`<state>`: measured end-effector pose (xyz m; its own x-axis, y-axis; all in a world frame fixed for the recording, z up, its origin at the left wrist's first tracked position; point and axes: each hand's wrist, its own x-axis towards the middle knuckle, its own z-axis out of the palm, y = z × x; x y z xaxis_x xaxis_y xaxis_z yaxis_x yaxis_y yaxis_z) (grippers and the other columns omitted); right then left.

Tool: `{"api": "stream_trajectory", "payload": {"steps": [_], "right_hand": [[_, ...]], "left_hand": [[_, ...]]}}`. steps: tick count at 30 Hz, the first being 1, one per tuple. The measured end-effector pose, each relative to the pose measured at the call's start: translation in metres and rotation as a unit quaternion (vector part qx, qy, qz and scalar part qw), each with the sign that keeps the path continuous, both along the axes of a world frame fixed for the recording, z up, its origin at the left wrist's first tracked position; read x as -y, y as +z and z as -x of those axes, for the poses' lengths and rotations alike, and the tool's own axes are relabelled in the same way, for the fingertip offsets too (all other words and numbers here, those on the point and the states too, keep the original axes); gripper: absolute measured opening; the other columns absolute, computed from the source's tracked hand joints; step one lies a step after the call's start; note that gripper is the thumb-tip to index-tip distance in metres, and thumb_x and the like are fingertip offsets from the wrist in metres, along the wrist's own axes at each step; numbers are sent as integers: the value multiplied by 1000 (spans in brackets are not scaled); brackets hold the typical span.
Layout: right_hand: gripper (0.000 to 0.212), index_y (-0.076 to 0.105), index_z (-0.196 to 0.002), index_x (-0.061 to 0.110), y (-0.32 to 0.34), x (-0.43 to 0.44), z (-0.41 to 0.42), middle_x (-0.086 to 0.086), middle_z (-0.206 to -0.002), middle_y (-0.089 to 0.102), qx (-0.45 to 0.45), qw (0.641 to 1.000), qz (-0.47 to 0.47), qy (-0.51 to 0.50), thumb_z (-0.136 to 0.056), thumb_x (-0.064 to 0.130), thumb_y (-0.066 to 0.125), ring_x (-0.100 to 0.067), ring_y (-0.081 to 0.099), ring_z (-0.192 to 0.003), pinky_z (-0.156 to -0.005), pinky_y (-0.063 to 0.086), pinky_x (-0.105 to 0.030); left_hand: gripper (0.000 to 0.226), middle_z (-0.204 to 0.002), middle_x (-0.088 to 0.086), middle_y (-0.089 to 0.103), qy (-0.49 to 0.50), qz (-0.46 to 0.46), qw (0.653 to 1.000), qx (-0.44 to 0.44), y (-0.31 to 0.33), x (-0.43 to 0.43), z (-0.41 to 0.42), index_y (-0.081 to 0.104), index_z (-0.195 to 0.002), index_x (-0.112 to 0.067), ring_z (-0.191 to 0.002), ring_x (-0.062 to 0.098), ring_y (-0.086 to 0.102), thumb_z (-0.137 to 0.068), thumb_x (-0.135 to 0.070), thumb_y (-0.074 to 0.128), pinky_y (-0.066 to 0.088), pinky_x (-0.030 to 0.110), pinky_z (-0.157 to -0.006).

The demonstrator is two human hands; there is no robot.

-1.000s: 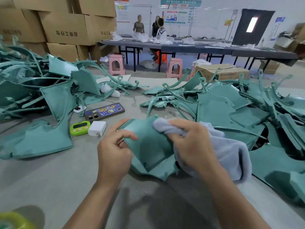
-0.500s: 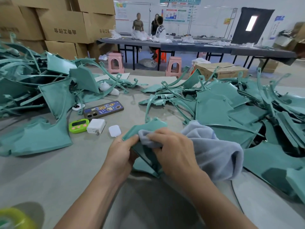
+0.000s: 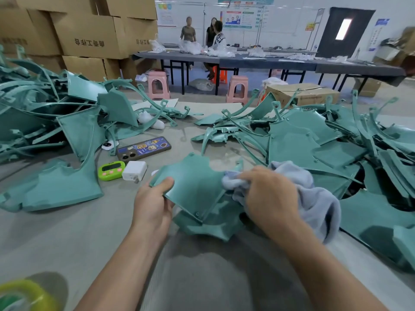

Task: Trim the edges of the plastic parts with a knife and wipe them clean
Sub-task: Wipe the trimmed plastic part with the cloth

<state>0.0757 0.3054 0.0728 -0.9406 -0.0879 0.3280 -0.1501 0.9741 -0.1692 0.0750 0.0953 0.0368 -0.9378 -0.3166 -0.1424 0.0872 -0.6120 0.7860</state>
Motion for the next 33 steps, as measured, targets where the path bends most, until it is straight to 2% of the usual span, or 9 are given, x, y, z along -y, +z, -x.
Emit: {"api": "stream_trajectory", "payload": {"steps": [3, 6, 8, 11, 17, 22, 27, 30, 33], "right_hand": [[14, 56, -70, 16, 20, -25, 7, 1, -66, 52, -26, 989, 21, -146, -63, 10, 65, -28, 50, -68, -55, 26, -29], [19, 59, -82, 26, 26, -36, 0, 6, -78, 56, -56, 995, -10, -79, -69, 12, 60, -28, 52, -82, -69, 28, -34], [33, 61, -109, 37, 29, -41, -3, 10, -100, 65, 90, 989, -114, 35, -79, 24, 58, -24, 59, -102, -84, 39, -35], [53, 44, -135, 38, 33, -39, -7, 12, -113, 65, 294, 924, -225, 91, -85, 32, 61, -19, 61, -108, -91, 50, -35], [30, 46, -112, 25, 10, -30, 7, 5, -91, 58, 198, 957, -204, 59, -84, 25, 58, -23, 57, -83, -57, 33, -30], [19, 56, -79, 24, 10, -52, 22, 5, -68, 61, 186, 970, -151, 47, -64, 32, 65, -20, 60, -65, -58, 54, -32], [23, 56, -68, 20, 17, -74, 31, 0, -60, 59, 11, 986, 136, -99, -59, 38, 67, -26, 57, -59, -51, 38, -28], [15, 50, -76, 22, 10, -69, 32, 2, -71, 60, -17, 990, 27, -134, -77, 35, 58, -26, 52, -63, -60, 36, -32], [18, 47, -93, 22, -1, -54, 26, -2, -98, 70, 17, 986, -129, -102, -86, 38, 49, -28, 65, -92, -73, 36, -35]], "left_hand": [[23, -89, 6, 79, 71, -70, 995, 18, 0, 14, 4, 68, -106, -6, -77, 19, 77, -94, 8, 53, 60, 29, -59], [25, -83, 2, 79, 131, -136, 981, 34, 2, 31, 8, 67, -110, -9, -74, 16, 76, -95, 5, 54, 60, 28, -58], [22, -78, 0, 78, 153, -149, 976, 48, 1, 39, 10, 68, -101, -11, -72, 16, 76, -94, 5, 55, 61, 29, -58], [21, -80, -1, 78, 155, -136, 977, 57, -2, 39, 10, 68, -96, -12, -76, 17, 76, -92, 5, 57, 63, 32, -64], [22, -86, -1, 79, 149, -107, 982, 45, -3, 36, 9, 70, -99, -12, -76, 15, 77, -91, 5, 59, 59, 25, -58], [21, -83, -1, 79, 153, -105, 982, 43, -4, 40, 6, 69, -96, -11, -79, 16, 77, -90, 7, 58, 60, 27, -61], [21, -86, -1, 79, 170, -111, 979, 35, -6, 44, 6, 70, -98, -11, -84, 17, 77, -90, 5, 59, 62, 31, -71], [21, -91, 1, 79, 148, -120, 981, 45, -6, 40, 9, 69, -100, -12, -81, 17, 77, -92, 3, 57, 61, 29, -64], [16, -103, 5, 78, 130, -100, 985, 54, -9, 35, 10, 70, -102, -14, -84, 19, 76, -93, -3, 61, 61, 34, -71]]}}
